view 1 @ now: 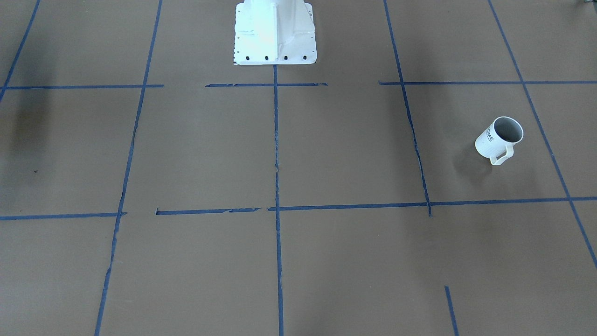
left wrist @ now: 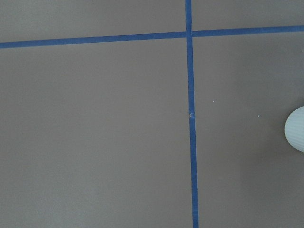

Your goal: Left arm hands cup to right arm to dump lemon

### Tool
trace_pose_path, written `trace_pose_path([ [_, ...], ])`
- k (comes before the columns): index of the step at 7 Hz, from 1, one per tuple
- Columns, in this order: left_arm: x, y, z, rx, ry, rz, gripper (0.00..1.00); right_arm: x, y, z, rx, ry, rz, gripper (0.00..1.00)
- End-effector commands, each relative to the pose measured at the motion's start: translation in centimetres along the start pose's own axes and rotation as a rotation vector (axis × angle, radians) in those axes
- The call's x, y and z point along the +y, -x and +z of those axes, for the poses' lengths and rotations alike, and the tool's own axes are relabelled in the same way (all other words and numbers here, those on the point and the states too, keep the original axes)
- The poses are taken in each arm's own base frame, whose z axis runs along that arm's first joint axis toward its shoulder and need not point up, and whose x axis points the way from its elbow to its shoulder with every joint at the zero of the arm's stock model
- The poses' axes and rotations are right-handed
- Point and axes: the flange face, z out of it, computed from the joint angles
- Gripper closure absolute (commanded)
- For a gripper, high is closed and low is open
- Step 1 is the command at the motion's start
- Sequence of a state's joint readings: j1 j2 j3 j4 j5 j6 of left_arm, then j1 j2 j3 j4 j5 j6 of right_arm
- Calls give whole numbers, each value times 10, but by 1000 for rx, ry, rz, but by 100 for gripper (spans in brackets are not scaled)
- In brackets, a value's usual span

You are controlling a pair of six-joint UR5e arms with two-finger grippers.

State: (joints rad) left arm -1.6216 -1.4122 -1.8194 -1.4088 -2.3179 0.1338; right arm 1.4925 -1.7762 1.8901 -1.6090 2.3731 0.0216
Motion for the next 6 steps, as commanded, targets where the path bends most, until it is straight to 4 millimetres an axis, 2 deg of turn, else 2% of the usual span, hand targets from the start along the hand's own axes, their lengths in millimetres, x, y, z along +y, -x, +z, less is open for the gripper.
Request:
trace_pose_path([
  [1, -2, -8, -4, -4, -17, 50, 0, 1, 0, 0, 0, 1, -29, 0],
  [2, -3, -17, -3, 12, -12, 63, 0, 1, 0, 0, 2, 0, -29, 0],
  [6, -5, -16, 1, 14, -10, 66, 0, 1, 0, 0, 0, 0, -26, 0],
])
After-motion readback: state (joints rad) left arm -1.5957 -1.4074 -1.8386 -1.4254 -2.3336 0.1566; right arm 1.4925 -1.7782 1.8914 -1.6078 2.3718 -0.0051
